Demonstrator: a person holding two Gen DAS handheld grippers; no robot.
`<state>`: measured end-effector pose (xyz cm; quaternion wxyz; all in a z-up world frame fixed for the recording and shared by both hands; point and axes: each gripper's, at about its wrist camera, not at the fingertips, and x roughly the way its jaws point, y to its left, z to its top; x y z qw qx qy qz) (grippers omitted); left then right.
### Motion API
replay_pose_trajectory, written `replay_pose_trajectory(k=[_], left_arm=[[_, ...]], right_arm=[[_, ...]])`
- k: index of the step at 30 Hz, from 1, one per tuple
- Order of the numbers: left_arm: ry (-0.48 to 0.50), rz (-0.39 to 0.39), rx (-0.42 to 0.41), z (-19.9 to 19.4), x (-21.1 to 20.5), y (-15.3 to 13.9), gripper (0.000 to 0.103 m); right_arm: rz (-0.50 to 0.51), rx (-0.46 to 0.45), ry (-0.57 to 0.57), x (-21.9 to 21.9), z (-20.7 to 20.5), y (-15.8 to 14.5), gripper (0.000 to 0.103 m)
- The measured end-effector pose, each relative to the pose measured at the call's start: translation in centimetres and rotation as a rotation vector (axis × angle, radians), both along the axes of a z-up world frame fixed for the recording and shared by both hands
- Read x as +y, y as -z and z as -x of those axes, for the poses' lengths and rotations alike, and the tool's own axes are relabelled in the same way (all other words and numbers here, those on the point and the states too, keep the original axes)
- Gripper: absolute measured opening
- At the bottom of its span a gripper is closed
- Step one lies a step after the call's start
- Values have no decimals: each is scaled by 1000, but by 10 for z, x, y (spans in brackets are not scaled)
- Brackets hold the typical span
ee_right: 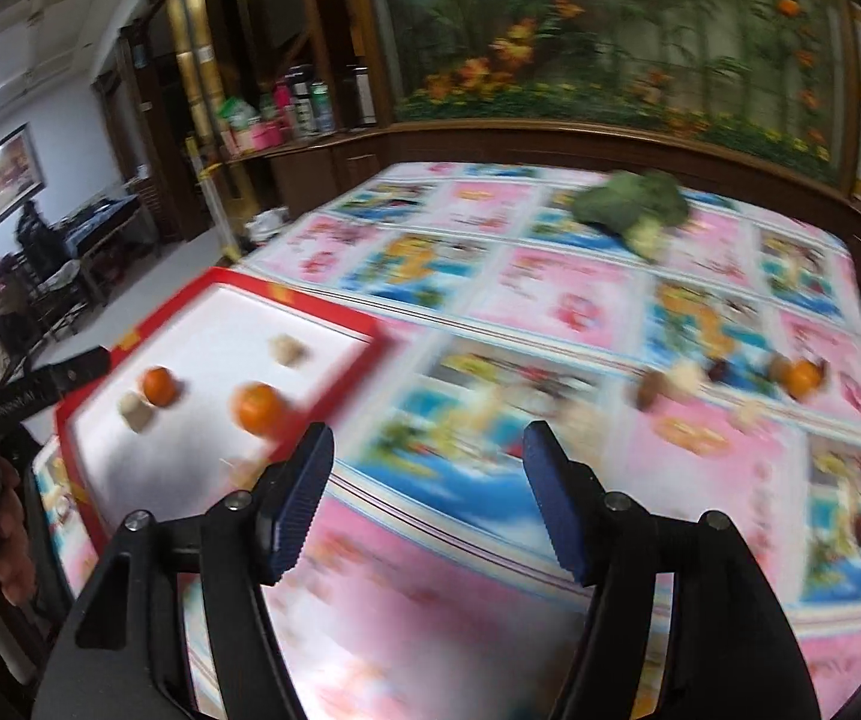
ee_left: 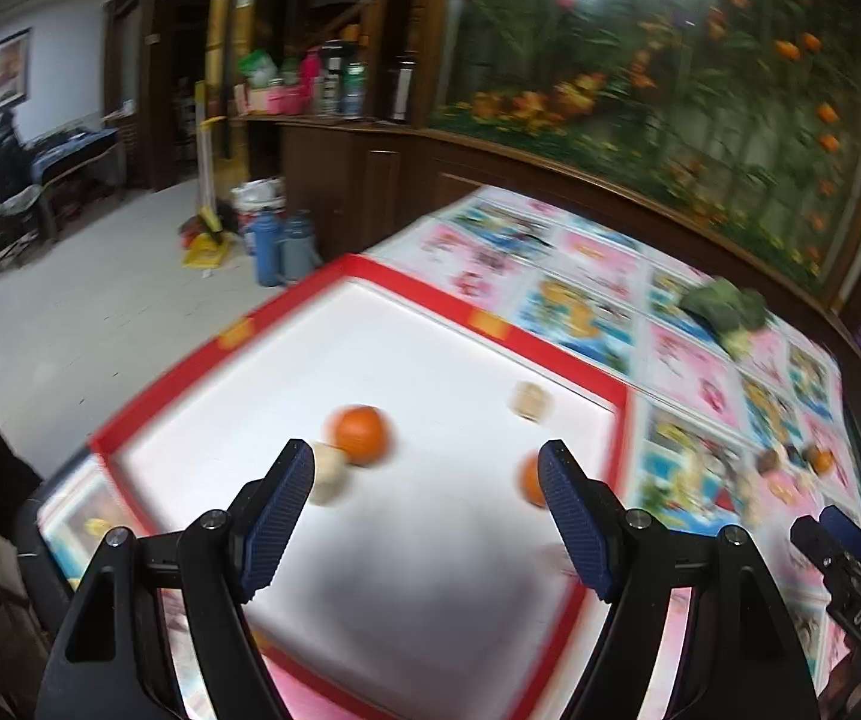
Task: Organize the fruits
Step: 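Grasp a dark red date with the right tool while the left grasps a beige lump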
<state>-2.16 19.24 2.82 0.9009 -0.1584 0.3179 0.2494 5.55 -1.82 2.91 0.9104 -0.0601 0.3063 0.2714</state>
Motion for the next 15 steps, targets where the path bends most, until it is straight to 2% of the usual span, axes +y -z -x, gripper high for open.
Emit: replay_pose_trajectory(k=[4,5,6,7,10,13,15], left_arm=[[105,-12,21,-14,-35,4,77],[138,-21,30,-18,-45,5,77],[162,-29,37,-21,-53,6,77],[193,-39,46,-27,-63,8,77],[262,-52,69,-38,-85,12,77],[312,-60,90,-52,-104,16,77],[334,-61,103,-61,-114,19,77]], right_arm=[[3,23,132,-61,-11,7,66],[3,23,132,-61,-11,7,66],[1,26,193,-90,-13,9,66],[1,26,193,-90,-13,9,66],[14,29,309,-135,-20,14,66],[35,58,432,-177,-36,21,66],[40,86,469,-193,-46,27,63]])
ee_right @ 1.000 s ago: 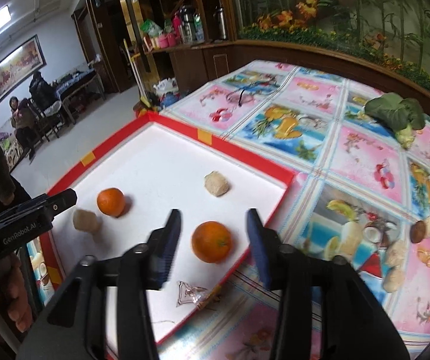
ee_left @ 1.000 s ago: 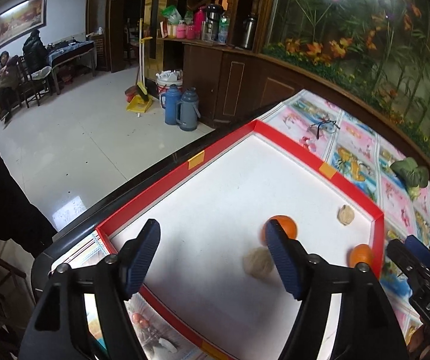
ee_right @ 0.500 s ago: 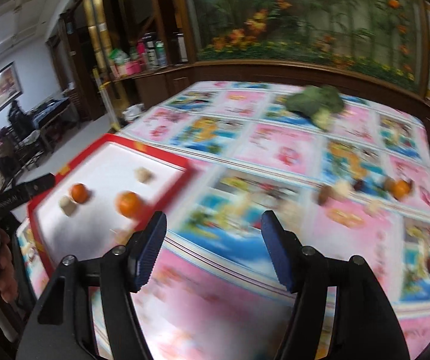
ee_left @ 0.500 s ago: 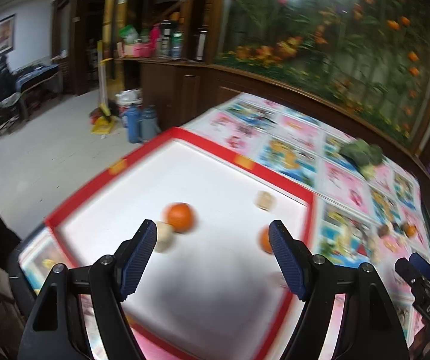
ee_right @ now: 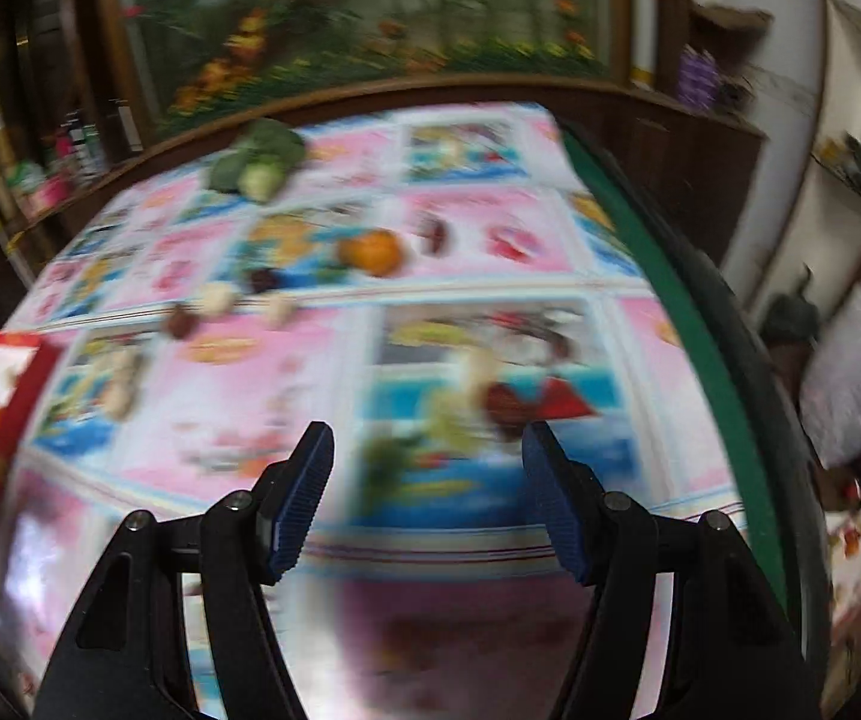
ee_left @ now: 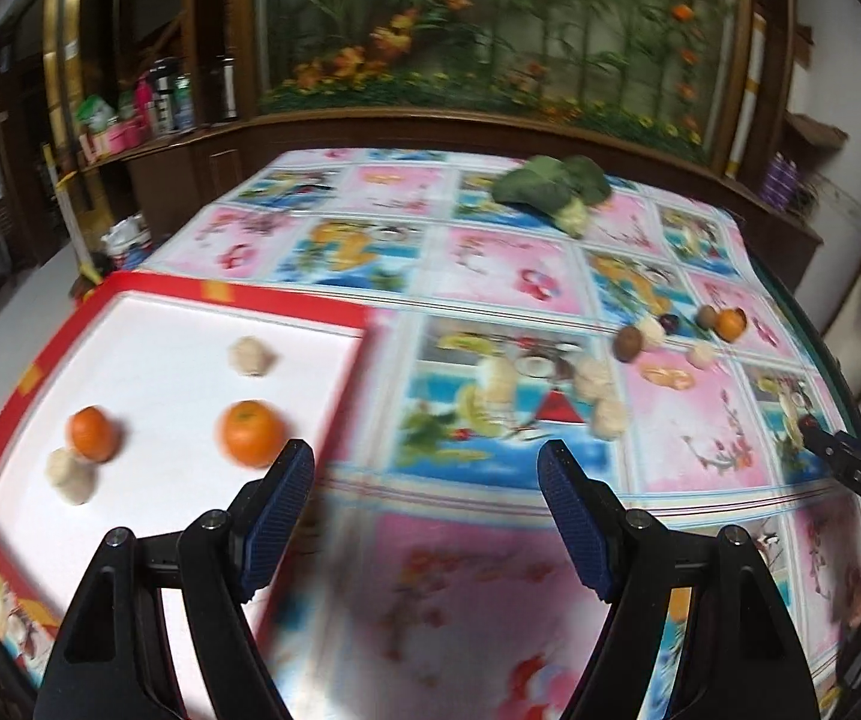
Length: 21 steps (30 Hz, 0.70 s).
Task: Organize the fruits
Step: 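Grasp a dark red date with the right tool while the left grasps a beige lump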
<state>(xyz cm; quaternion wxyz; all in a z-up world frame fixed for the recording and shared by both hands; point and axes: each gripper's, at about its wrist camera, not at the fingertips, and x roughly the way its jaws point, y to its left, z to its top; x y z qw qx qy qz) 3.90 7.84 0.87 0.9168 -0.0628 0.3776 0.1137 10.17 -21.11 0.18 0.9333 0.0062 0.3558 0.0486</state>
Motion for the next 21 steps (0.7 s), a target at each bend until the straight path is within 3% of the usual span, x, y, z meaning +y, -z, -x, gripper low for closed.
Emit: replay_pose_trajectory(k=[3,5,7,8,14,19,21], left_arm=[[28,9,25,-12,-15,6,77],[44,7,34,-22,-24,9,77],[66,9,36,-33,-33,11,77],[72,1,44,-40,-40,12,77],[125,-13,63,-76,-71,17,77],[105,-31,56,-66,-73,30,76],[109,-19,78,-72,-74,37,58]], right_arm=[[12,45,11,-13,-18,9,53],[22,46,10,-13,-22,10,52],[44,67,9,-11,-31,12,41],[63,59,22,-9,-32,12,23],[42,44,12,-14,-27,12,24],[5,41,-1,-20,-26,13,24],[-3,42,-7,-20,-28,13,24]])
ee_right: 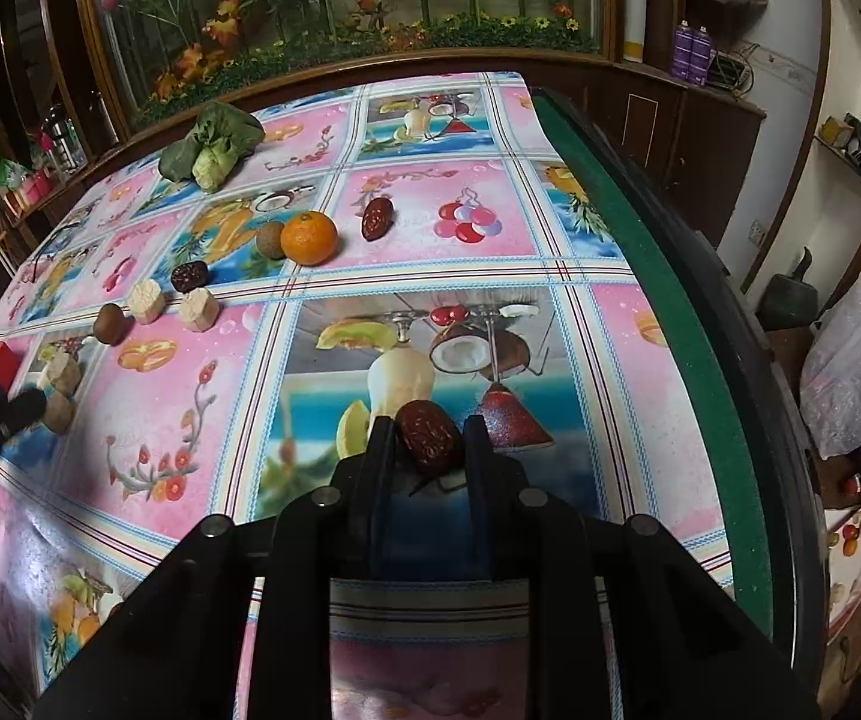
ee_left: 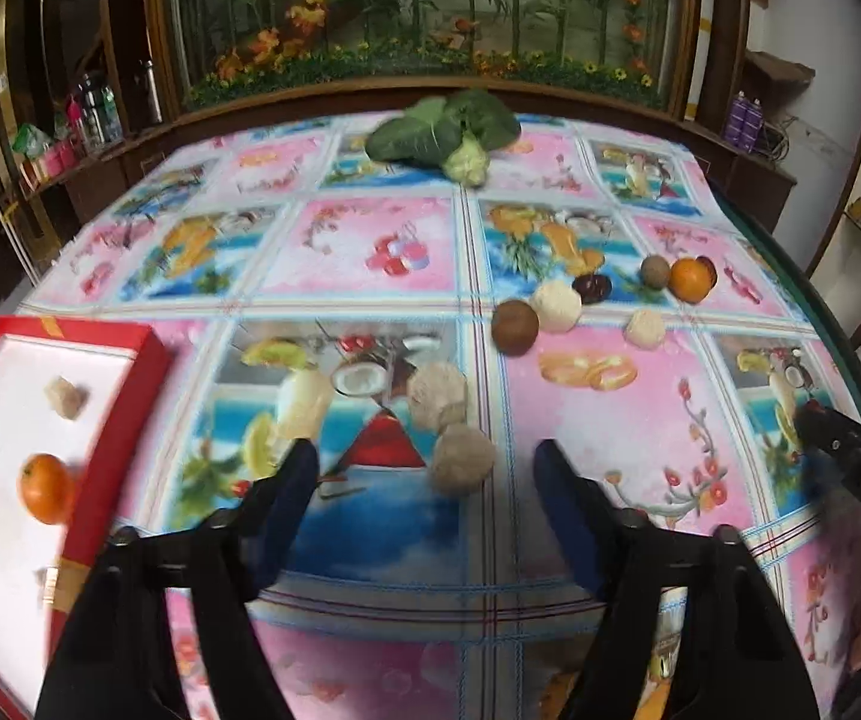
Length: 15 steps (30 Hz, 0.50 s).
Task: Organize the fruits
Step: 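Grasp a dark red date with the right tool while the left grasps a beige lump, then carry the date and the beige lump over the white tray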
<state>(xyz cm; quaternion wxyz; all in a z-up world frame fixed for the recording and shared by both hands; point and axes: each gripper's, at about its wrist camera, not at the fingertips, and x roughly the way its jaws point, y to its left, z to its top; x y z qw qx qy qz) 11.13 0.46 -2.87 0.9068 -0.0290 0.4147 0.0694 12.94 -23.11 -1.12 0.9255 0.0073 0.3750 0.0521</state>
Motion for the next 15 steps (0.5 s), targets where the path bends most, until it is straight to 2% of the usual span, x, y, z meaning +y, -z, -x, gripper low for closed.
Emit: replay_pose_trajectory(k=[2,3,4,10,15], left_arm=[[1,-3,31,-9,-2,8,48],[-3,10,16,-9,-1,6,26],[2,9,24,-11,-1,6,22],[13,39,27,7,6,4,21],[2,50,24,44,18,-2,21]], right_arm=[[-1,-1,-12,1,0,0,24],[0,-1,-17,2,1,0,24],[1,-1,-21,3,1,0,24],[-9,-1,-33,4,2,0,24],[-12,-4,-36,4,3,0,24]])
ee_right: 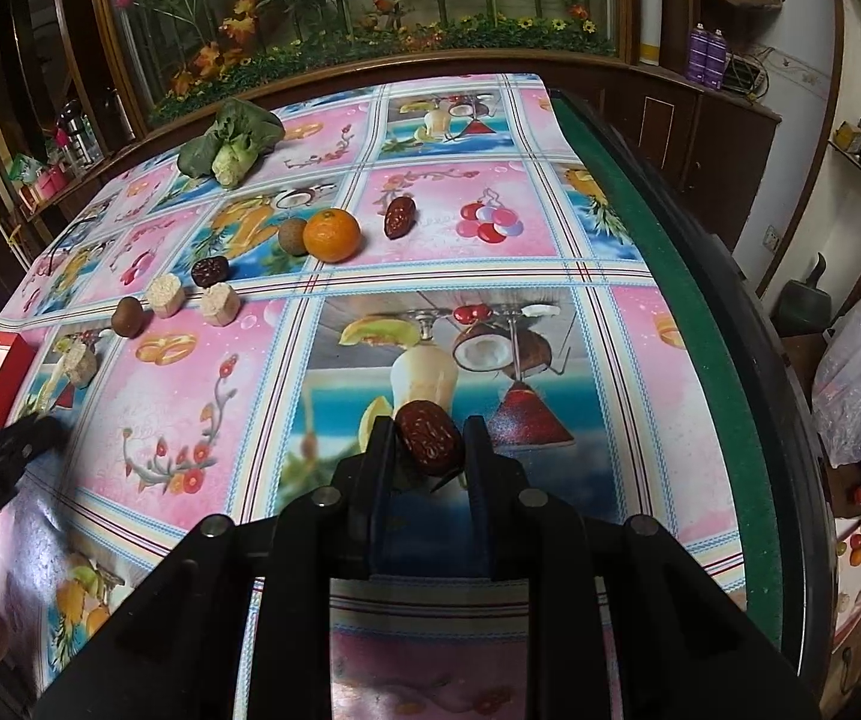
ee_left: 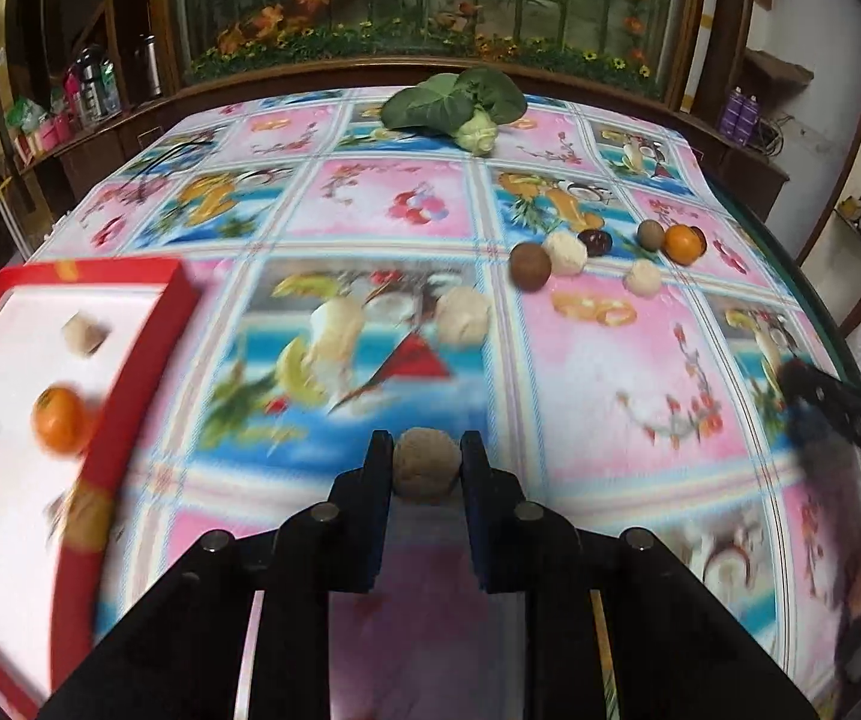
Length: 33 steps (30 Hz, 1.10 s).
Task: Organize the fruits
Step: 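Carry the date and the beige lump over the white tray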
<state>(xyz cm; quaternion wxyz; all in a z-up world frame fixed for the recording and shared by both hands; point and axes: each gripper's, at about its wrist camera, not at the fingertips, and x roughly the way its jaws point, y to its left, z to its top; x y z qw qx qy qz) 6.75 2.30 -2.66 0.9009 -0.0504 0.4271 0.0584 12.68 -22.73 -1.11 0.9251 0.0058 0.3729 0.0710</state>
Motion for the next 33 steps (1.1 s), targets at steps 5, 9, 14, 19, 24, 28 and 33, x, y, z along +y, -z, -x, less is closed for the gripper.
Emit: replay_pose_trajectory(k=[5,9,14,19,24,28,33], left_arm=[[-6,26,-45,38,12,-18,21],[-8,40,-109,63,25,-34,21],[-17,58,-163,83,47,-46,21],[-39,79,-184,101,64,-51,21],[-57,74,-222,117,82,-61,21],[-100,90,-266,128,104,-67,21],[-127,125,-272,127,125,-66,21]], right_arm=[[11,-13,-9,4,3,-2,24],[41,-14,-5,11,4,-2,24],[96,11,-18,33,11,0,24],[130,-11,-62,69,28,-12,24],[129,-49,-125,114,37,-35,24],[130,-99,-194,159,42,-57,24],[141,-125,-270,203,56,-68,25]])
